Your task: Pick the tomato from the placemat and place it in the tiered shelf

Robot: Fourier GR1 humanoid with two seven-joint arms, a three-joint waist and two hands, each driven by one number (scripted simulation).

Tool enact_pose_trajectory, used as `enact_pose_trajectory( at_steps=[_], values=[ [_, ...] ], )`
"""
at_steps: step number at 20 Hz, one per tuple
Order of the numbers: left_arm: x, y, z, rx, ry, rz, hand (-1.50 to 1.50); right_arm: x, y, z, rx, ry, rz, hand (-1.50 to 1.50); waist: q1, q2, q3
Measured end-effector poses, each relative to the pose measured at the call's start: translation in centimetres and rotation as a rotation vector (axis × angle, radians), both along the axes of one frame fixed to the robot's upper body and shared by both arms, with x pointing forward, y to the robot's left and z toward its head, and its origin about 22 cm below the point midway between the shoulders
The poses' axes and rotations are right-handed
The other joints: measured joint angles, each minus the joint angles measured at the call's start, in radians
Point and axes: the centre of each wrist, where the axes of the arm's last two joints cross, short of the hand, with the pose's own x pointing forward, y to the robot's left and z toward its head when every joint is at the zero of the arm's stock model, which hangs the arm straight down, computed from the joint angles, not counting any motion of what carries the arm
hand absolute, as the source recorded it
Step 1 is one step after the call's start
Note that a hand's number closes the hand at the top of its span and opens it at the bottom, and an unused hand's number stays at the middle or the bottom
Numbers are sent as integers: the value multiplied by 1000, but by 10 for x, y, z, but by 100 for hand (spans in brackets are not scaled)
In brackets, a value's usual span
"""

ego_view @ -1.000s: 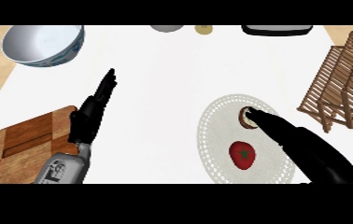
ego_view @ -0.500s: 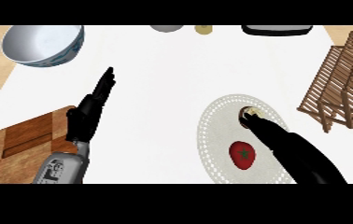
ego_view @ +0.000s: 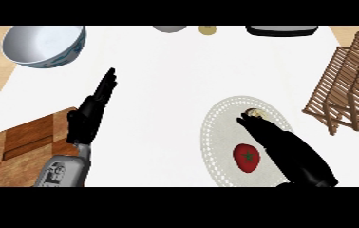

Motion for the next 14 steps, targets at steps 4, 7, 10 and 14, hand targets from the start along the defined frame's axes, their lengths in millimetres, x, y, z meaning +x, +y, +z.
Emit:
enact_pose_trajectory(
  at_steps=[4,7,10,14],
  values=[
    [0,-2,-2,-3,5,1,0,7,5,-14,-17,-1,-4,-150,0,0,0],
    [3,1,-3,-1,3,1,0,10,2,-20,-30,1,-10,-150,0,0,0],
    [1,4,-8,1,7,2,0,10,-4,-24,-36,2,-12,-150,0,0,0],
    [-1,9,-2,3,6,-1,0,14,-6,-36,-43,7,-17,-150,0,0,0]
  ],
)
